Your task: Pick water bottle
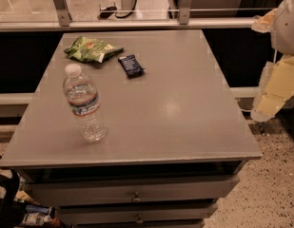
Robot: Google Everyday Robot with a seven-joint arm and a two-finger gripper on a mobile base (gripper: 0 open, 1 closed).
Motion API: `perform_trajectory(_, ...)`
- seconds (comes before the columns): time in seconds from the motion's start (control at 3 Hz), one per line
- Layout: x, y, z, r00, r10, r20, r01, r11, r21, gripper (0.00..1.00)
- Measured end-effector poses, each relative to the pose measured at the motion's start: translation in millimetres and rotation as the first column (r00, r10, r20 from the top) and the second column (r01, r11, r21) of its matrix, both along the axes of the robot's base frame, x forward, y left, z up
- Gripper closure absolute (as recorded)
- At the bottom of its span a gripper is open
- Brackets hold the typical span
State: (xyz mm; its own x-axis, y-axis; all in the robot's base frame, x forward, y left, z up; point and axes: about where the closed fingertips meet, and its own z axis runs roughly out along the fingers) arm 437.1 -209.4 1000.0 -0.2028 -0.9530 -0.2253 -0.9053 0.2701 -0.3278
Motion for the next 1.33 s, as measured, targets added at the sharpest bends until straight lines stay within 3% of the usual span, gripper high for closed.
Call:
perform_trajectory(0.33, 0.0, 0.0, 0.1, 1.0000, 0.000, 0.000, 0.000, 1.000, 0.000, 0.00)
perform_trajectory(0.67, 0.7, 9.9, -2.0, 0.9998, 0.018, 0.000, -0.018, 0.999, 0.048, 0.00)
perform_trajectory(1.0, 0.8, 36.7, -10.1, 0.9990, 0.043, 0.014, -0.045, 0.978, 0.205, 0.00)
perform_trajectory(1.33, 0.9, 73.8, -18.6, 0.9989, 0.039, 0.026, -0.046, 0.924, 0.379, 0.00)
